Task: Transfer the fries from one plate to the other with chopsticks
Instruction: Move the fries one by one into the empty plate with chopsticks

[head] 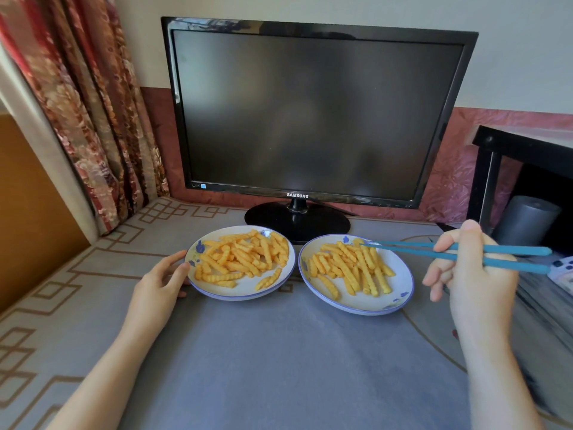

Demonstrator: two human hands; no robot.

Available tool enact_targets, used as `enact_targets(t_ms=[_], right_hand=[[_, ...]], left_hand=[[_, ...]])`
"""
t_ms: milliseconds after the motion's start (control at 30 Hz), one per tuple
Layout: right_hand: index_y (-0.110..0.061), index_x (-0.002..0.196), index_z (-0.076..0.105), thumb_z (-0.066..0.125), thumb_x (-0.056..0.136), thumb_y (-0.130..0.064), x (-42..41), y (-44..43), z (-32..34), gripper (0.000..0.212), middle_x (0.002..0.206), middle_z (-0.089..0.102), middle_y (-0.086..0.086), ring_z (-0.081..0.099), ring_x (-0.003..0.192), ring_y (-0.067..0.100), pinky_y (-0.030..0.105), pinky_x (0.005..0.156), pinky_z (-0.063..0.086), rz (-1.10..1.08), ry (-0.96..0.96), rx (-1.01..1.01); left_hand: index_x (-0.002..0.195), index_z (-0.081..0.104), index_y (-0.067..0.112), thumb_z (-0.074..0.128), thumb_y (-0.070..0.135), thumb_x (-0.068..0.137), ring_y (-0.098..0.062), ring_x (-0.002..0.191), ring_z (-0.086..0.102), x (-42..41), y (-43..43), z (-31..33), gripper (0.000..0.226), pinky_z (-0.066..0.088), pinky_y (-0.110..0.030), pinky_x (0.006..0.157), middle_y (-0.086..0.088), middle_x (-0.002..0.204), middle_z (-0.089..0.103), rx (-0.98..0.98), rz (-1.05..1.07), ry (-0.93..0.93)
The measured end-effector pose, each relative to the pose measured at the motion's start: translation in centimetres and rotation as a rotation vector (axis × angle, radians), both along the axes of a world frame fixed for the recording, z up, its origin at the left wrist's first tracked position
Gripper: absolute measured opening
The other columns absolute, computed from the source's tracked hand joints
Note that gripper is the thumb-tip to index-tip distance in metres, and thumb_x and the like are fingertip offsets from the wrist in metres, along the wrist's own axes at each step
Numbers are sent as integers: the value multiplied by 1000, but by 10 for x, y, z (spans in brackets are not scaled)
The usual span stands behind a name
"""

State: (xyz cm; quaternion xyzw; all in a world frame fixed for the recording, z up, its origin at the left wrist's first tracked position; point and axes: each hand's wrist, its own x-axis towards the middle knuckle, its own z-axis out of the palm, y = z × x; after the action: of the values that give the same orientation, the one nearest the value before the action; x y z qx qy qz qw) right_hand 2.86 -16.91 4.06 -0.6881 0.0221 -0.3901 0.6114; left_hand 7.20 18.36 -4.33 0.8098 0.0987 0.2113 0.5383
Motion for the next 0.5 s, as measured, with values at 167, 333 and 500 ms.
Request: enact_targets(t_ms=[167, 333, 500], right_hand=[[-6, 71, 49, 33, 103, -28, -2, 13, 1, 42, 43, 49, 17, 38, 29, 21, 15, 34, 27, 108, -26, 14], [-7, 69, 50, 33, 103, -23, -2, 40, -5, 42, 41, 50, 13, 39, 31, 20, 16, 35, 31, 306, 13, 42], [-8, 68, 52, 38, 100, -32, 0, 67, -21, 42, 47, 51, 21, 44, 33, 21, 15, 38, 34, 464, 66, -52]], left_hand=[[127, 58, 16, 47, 18, 97, -10, 71, 60, 2, 2, -2, 31, 43, -1, 53, -2, 92, 68, -1, -1, 5], [127, 58, 16, 48, 17, 97, -10, 71, 60, 2, 1, -2, 31, 43, -1, 53, -2, 93, 68, -8, -2, -2], [126, 58, 16, 48, 18, 97, -12, 70, 60, 3, 2, -4, 30, 43, -1, 53, -1, 91, 68, -21, -6, 3]])
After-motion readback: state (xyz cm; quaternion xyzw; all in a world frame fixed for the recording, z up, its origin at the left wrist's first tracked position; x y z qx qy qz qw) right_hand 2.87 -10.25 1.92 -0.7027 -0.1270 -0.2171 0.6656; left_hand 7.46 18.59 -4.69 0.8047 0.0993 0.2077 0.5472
